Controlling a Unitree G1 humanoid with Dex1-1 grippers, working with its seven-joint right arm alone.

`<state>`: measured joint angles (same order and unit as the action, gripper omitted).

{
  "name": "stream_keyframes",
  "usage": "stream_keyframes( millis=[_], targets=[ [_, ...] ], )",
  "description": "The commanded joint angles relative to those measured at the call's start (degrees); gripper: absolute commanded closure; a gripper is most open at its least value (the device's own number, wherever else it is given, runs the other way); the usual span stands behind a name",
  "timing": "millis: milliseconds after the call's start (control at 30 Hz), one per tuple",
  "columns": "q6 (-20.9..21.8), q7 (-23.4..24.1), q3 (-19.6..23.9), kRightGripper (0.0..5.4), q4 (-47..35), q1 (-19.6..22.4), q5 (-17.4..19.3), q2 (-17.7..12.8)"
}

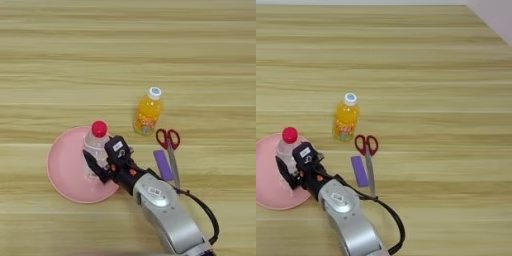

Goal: Move the objects on the table

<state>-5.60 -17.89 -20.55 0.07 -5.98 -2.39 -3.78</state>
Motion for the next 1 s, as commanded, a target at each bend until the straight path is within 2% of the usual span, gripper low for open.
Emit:
stream_keyframes(
  millis=[33,67,167,533,600,633,1000],
  targets=[
    [2.8,0.2,0.5,2.18,-2.3,3.5,0.2,1.1],
    [2.8,0.1,0.5,2.18,-2.3,3.5,0.2,1.0],
    [2.8,0.1,0.6,1.62,-2.3,3.5,0.2,0.9],
    [3.2,0.3,0.6,0.4,-2.0,3.4,-0.1,0.8],
    [3.3,0.4,0.7,0.31,-1.9,3.4,-0.2,0.8],
    [3.3,0.4,0.7,0.09,-1.9,3.4,-0.2,0.8],
    [3.6,0.4,0.7,0.03,-2.4,3.1,-0.4,0.7]
  ],
)
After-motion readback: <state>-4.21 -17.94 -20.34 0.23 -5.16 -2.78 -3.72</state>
